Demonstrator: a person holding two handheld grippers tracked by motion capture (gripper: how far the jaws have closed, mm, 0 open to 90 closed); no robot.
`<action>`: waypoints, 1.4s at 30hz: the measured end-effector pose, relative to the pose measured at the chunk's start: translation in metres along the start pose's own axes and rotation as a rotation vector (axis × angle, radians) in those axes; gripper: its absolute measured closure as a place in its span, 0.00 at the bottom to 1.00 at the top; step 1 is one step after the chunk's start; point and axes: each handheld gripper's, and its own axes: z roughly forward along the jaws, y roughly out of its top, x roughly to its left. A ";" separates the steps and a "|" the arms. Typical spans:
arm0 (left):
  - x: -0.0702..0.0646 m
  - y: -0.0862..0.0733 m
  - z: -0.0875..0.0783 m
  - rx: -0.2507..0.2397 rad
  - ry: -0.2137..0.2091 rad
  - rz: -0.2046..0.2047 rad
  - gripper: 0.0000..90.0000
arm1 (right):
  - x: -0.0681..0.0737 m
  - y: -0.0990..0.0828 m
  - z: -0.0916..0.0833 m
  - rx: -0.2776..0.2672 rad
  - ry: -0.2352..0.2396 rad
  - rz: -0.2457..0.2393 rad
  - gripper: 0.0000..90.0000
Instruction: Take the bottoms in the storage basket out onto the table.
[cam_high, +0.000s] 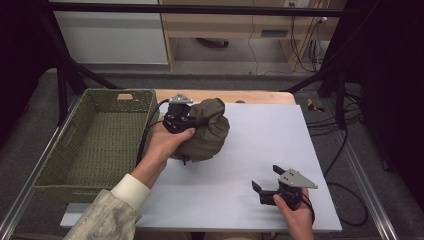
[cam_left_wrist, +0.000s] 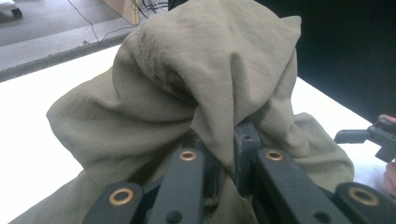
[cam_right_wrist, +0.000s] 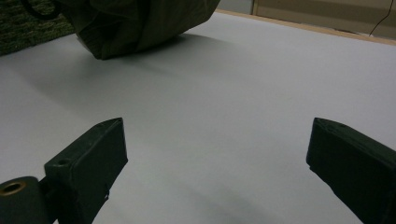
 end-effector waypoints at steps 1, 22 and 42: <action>-0.001 0.000 0.001 0.001 0.000 0.002 0.93 | 0.000 0.000 0.000 0.000 0.000 0.001 0.06; -0.003 -0.006 0.011 0.007 0.013 -0.016 0.93 | 0.000 0.000 0.000 -0.001 0.000 -0.001 0.06; -0.002 -0.013 0.019 0.013 0.026 -0.032 0.93 | 0.000 0.000 -0.001 -0.001 0.000 0.003 0.06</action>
